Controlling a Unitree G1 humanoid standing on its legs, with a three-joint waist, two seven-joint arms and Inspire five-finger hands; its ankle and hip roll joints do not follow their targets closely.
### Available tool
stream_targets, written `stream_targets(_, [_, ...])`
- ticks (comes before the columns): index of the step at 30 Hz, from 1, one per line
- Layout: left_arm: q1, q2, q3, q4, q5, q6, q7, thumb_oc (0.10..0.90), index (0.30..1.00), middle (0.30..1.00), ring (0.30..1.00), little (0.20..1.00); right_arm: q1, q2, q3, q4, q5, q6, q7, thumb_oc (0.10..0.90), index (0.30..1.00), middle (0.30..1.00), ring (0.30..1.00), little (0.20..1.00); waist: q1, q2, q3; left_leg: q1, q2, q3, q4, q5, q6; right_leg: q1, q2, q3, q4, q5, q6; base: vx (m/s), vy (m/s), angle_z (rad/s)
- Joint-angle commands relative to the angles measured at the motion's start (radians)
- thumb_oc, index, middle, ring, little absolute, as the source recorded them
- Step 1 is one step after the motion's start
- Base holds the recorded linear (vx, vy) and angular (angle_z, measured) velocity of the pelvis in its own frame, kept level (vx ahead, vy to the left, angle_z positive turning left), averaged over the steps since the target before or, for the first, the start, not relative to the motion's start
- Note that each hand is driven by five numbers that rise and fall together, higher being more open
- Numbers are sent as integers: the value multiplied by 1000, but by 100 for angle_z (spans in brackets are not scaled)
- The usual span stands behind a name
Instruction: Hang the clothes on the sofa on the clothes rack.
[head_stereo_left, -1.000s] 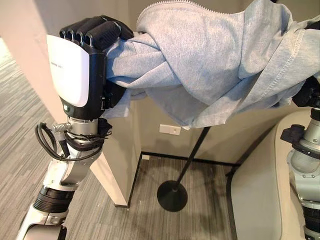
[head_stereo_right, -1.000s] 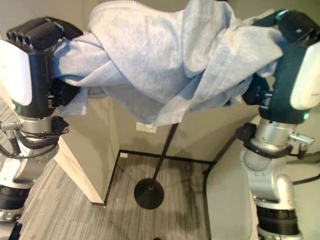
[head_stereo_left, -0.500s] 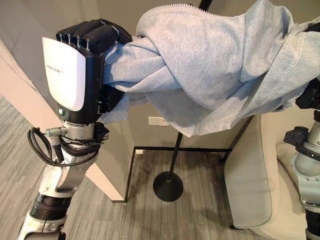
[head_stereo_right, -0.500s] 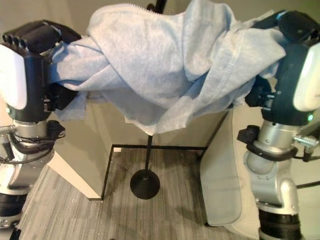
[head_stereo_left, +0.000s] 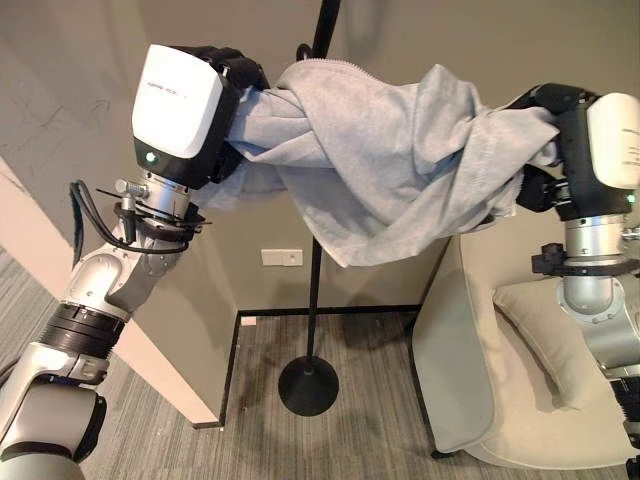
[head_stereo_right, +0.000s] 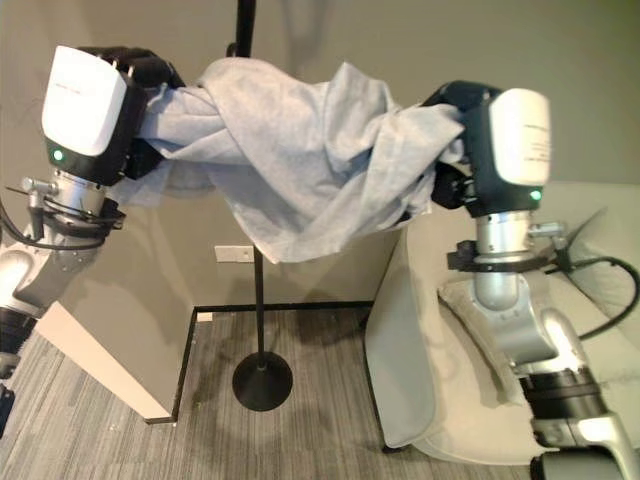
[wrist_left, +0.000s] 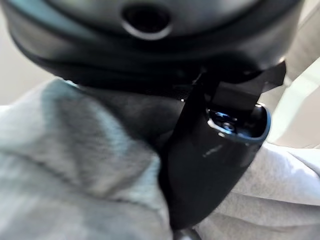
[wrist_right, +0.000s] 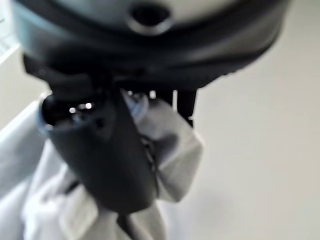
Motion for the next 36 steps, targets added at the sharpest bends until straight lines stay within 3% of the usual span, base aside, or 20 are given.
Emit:
stream_targets(1, [-194, 187, 85, 183, -132, 208, 57, 400, 300, 300, 300, 300, -240, -193, -65, 280, 135, 138, -53, 400, 300, 300, 300, 300, 67, -32, 0, -74, -3, -104, 307, -32, 28, -8, 121, 32, 50, -116, -115, -33, -132, -7])
stream_targets(2, [-206, 189, 81, 190, -134, 208, 58, 400, 300, 300, 300, 300, -262, -195, -51, 293, 138, 135, -55, 400, 300, 300, 300, 300, 60, -30, 4, -93, -4, -112, 322, -27, 27, -15, 121, 26, 51, -109, -117, -44, -314, -2])
stream_targets(3, [-290, 193, -13, 261, -141, 219, 48, 400, 300, 300, 300, 300, -373, -226, 38, 398, 152, 156, -63, 400, 300, 300, 300, 300, 79, -53, 45, -249, -24, -134, 485, 43, 57, 0, 130, 22, 53, -123, -142, -6, -182, -2])
stream_targets(5, [-355, 190, -67, 315, -143, 231, 49, 400, 300, 300, 300, 300, -494, -241, 133, 459, 149, 167, -65, 400, 300, 300, 300, 300, 94, -49, 33, -294, -112, -114, 392, -58, 86, 4, 130, 39, 47, -139, -131, 201, -12, 49])
stream_targets(6, [-361, 196, -82, 309, -152, 233, 49, 400, 300, 300, 300, 300, -552, -242, 186, 516, 129, 182, -77, 400, 300, 300, 300, 300, 136, -37, 26, -320, -191, -151, 261, -46, 81, 27, 149, 57, 46, -163, -127, 273, 141, 36])
stream_targets(7, [-349, 196, -80, 303, -150, 237, 55, 400, 300, 300, 300, 300, -573, -254, 215, 533, 111, 188, -78, 400, 300, 300, 300, 300, 148, -27, 31, -347, -203, -161, 197, 5, 74, 36, 159, 57, 51, -174, -129, 205, 93, -9])
stream_targets(10, [-355, 180, -70, 309, -162, 232, 41, 400, 300, 300, 300, 300, -624, -245, 253, 605, 117, 211, -75, 400, 300, 300, 300, 300, 144, -11, 5, -275, -209, -170, 56, 23, 96, 43, 171, 72, 61, -195, -126, 159, 66, -60])
stream_targets(13, [-379, 164, -106, 328, -165, 235, 47, 400, 300, 300, 300, 300, -679, -217, 293, 644, 147, 222, -75, 400, 300, 300, 300, 300, 125, -19, -38, -228, -228, -160, 15, 29, 104, 54, 147, 68, 73, -202, -111, 234, 122, -35])
stream_targets(16, [-328, 173, -70, 315, -166, 237, 30, 400, 300, 300, 300, 300, -626, -207, 271, 641, 132, 234, -50, 400, 300, 300, 300, 300, 111, -12, -78, -168, -237, -141, -54, 29, 109, 52, 120, 78, 83, -195, -88, 211, 128, -17])
stream_targets(21, [-247, 185, -35, 323, -149, 244, 20, 400, 300, 300, 300, 300, -528, -191, 217, 627, 140, 225, -27, 400, 300, 300, 300, 300, 109, -13, -92, -147, -244, -125, -58, 7, 119, 58, 100, 79, 77, -188, -70, 102, 75, -23])
stream_targets(27, [104, 175, 152, 389, -134, 264, -2, 400, 300, 300, 300, 300, -187, -54, 72, 462, 145, 163, 60, 400, 300, 300, 300, 300, 137, -32, -83, -150, -251, -105, -58, -16, 135, 52, 84, 79, 49, -163, -46, 75, 73, -12])
stream_targets(30, [261, 114, 264, 329, -130, 268, 7, 400, 300, 300, 300, 300, -85, -1, 3, 371, 128, 161, 62, 400, 300, 300, 300, 300, 153, -48, -82, -157, -251, -108, -58, -19, 139, 50, 86, 74, 41, -162, -47, 10, 7, 0])
stream_targets(33, [361, -10, 351, 234, -165, 258, 28, 400, 300, 300, 300, 300, 4, 91, -43, 284, 126, 154, 66, 400, 300, 300, 300, 300, 161, -58, -79, -159, -251, -116, -58, -20, 142, 52, 90, 67, 37, -169, -53, 1, -4, -1])
stream_targets(35, [393, -147, 388, 197, -302, 216, 43, 400, 300, 300, 300, 300, 52, 195, -41, 222, 141, 148, 66, 400, 300, 300, 300, 300, 159, -58, -76, -154, -249, -118, -58, -19, 143, 54, 93, 65, 37, -174, -59, -28, -17, -1])
stream_targets(36, [440, -396, 428, 98, -730, 66, 2, 400, 300, 300, 300, 300, 97, 364, 10, 226, 225, 132, 72, 400, 300, 300, 300, 300, 156, -49, -61, -154, -245, -121, -58, -3, 145, 51, 102, 64, 39, -172, -71, -53, -56, -3])
